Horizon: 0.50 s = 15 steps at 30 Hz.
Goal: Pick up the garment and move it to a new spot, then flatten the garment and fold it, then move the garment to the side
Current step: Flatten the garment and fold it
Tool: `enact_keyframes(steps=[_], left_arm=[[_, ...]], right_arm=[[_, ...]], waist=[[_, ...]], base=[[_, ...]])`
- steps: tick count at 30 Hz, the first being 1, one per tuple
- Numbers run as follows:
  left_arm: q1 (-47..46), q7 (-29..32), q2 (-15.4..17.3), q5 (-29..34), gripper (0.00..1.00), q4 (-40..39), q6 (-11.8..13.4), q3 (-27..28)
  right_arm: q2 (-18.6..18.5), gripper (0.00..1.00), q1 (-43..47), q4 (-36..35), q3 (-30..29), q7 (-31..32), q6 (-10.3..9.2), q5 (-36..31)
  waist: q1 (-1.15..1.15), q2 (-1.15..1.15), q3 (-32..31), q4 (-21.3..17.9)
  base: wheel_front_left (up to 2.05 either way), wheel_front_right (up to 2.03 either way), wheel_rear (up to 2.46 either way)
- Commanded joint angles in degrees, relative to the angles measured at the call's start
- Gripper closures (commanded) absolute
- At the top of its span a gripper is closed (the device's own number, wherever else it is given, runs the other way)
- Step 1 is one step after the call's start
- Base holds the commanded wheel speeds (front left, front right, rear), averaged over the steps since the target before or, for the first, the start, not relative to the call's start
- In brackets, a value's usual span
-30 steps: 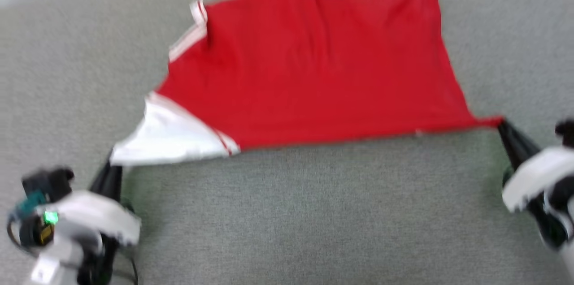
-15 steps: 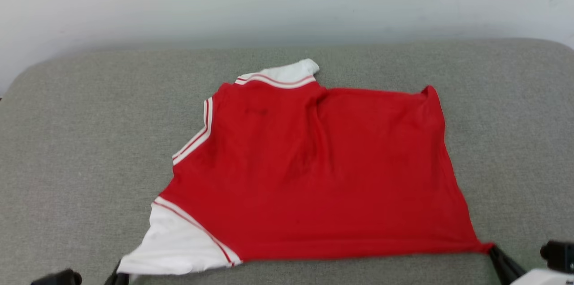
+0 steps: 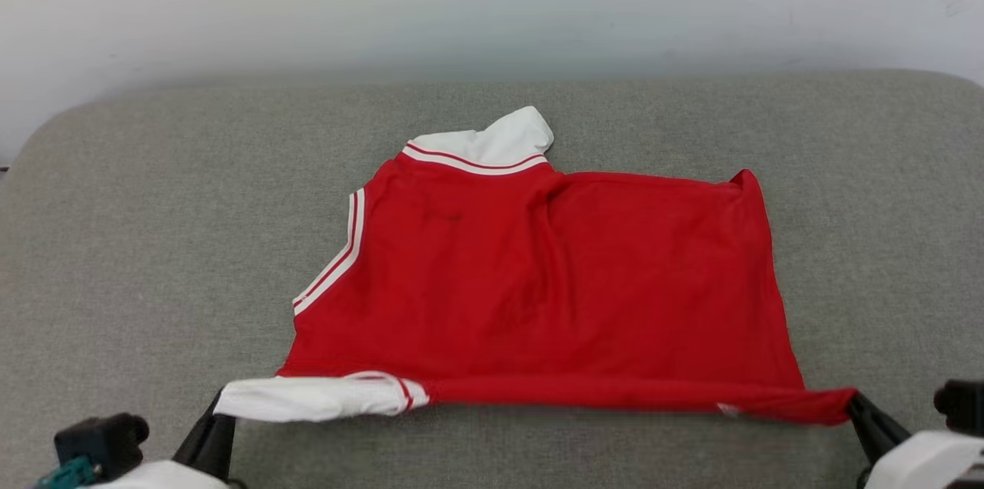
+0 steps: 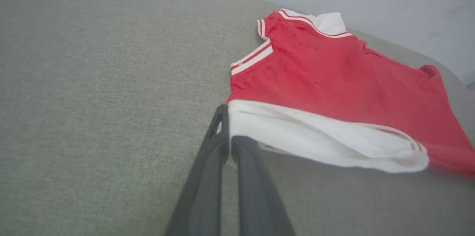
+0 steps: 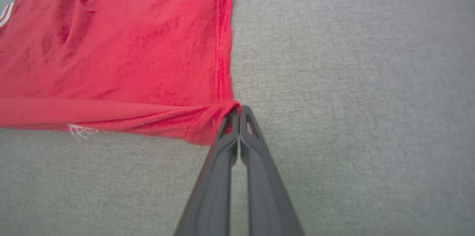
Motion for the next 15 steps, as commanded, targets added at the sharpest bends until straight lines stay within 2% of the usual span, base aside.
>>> enact_keyframes(steps=[1, 3, 4, 7, 15], left_arm=[[-1.76, 0.37, -0.08, 0.17, 1.00, -0.05, 0.00, -0.38], [-5.16, 1.14, 0.18, 1.04, 1.00, 0.87, -0.73, -1.26], [-10.71, 2.04, -0.30, 1.82, 1.00, 3.45, -2.31, -2.68], [-15.76, 2.75, -0.90, 2.09, 1.00, 7.16, -3.90, -3.91], [-24.08, 5.16, -2.48, 1.16, 1.00, 17.03, -6.91, -5.70]], right_arm=[[-0.71, 1.00, -1.94, -0.41, 0.21, 0.80, -0.13, -0.18], [-1.46, 1.00, -5.11, 0.02, 1.16, 2.51, -0.13, -0.33], [-2.63, 1.00, -10.10, 2.02, 3.04, 3.97, -0.12, -0.37], [-3.51, 1.00, -14.76, 4.73, 5.23, 4.24, -0.12, 0.04], [-5.77, 1.00, -25.12, 13.29, 12.01, 0.52, -0.11, 1.56]], waist=[[0.00, 0.00, 0.62, -0.55], [0.00, 0.00, 1.83, -1.22], [0.00, 0.00, 3.82, -1.88], [0.00, 0.00, 5.99, -2.25], [0.00, 0.00, 10.74, -2.92]], base=[[0.00, 0.00, 0.00], [0.00, 0.00, 0.00], [0.00, 0.00, 0.00], [0.00, 0.00, 0.00], [0.00, 0.00, 0.00]])
